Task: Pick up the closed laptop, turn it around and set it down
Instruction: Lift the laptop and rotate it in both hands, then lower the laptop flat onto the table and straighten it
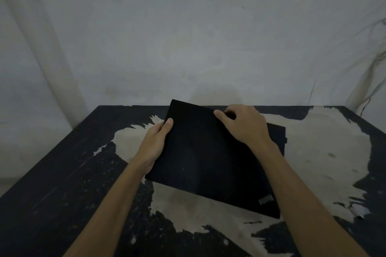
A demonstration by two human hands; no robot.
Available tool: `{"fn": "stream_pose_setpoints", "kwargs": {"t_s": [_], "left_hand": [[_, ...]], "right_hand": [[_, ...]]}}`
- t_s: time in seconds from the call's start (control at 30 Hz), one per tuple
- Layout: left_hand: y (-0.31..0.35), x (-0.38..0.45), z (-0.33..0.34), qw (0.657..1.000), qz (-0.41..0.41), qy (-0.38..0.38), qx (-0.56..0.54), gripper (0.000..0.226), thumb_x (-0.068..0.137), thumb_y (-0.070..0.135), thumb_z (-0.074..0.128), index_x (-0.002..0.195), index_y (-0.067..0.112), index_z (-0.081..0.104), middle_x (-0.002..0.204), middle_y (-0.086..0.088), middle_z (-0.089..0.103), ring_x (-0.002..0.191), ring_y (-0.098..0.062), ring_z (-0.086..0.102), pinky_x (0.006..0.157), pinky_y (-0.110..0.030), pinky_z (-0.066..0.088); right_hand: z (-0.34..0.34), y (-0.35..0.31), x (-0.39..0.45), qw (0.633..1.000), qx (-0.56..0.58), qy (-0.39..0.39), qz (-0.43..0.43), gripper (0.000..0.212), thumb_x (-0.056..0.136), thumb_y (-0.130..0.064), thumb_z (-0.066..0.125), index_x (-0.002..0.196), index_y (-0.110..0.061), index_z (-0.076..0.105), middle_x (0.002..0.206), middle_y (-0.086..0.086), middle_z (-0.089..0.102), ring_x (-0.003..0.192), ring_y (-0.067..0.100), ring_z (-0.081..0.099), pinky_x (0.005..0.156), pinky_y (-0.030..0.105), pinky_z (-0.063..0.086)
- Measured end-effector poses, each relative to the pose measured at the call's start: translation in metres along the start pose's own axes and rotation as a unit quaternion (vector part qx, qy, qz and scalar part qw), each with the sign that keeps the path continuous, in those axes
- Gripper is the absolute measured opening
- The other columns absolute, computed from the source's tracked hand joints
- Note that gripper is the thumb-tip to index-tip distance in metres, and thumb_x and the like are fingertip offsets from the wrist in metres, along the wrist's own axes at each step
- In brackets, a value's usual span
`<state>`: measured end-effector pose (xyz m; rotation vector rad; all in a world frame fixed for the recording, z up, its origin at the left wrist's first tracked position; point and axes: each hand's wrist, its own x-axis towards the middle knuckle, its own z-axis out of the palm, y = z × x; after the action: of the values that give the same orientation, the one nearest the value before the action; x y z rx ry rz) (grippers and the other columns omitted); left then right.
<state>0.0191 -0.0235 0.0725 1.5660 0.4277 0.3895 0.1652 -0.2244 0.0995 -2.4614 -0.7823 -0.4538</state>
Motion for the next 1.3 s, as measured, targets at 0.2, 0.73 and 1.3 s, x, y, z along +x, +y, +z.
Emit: {"fn": "stream_pose_setpoints", "kwargs": {"t_s": [0.2, 0.73, 1.3], "left_hand": [[0.001, 0.008, 0.001, 0.993, -0.001, 0.075, -0.09, 0.037, 0.103, 0.047, 0.052, 0.114, 0.018, 0.072, 0.099, -0.003, 0.08, 0.085, -0.018, 0.077, 0.06, -0.027, 0.06], [-0.044, 0.048, 0.021, 0.989, -0.033, 0.136, -0.04, 0.033, 0.104, 0.039, 0.052, 0.121, 0.014, 0.066, 0.111, -0.009, 0.073, 0.103, -0.028, 0.07, 0.086, -0.045, 0.059], [-0.086, 0.154, 0.039, 0.976, 0.018, 0.207, 0.071, 0.031, 0.093, 0.03, 0.072, 0.119, 0.013, 0.077, 0.104, 0.0, 0.08, 0.094, -0.014, 0.076, 0.086, -0.039, 0.063]], "right_hand": [[0.007, 0.031, -0.008, 0.988, -0.012, 0.148, -0.04, 0.054, 0.095, -0.053, 0.056, 0.131, -0.014, 0.066, 0.136, 0.012, 0.065, 0.128, 0.033, 0.057, 0.112, 0.048, 0.039], [0.042, 0.091, -0.026, 0.937, 0.297, 0.014, 0.184, 0.072, 0.09, -0.048, 0.071, 0.151, -0.03, 0.037, 0.13, -0.004, 0.062, 0.104, 0.015, 0.061, 0.077, 0.018, 0.051], [0.108, 0.144, 0.054, 0.939, 0.232, -0.005, 0.254, 0.072, 0.083, -0.06, 0.071, 0.144, -0.026, 0.051, 0.128, -0.002, 0.067, 0.116, 0.024, 0.065, 0.089, 0.037, 0.055]]}}
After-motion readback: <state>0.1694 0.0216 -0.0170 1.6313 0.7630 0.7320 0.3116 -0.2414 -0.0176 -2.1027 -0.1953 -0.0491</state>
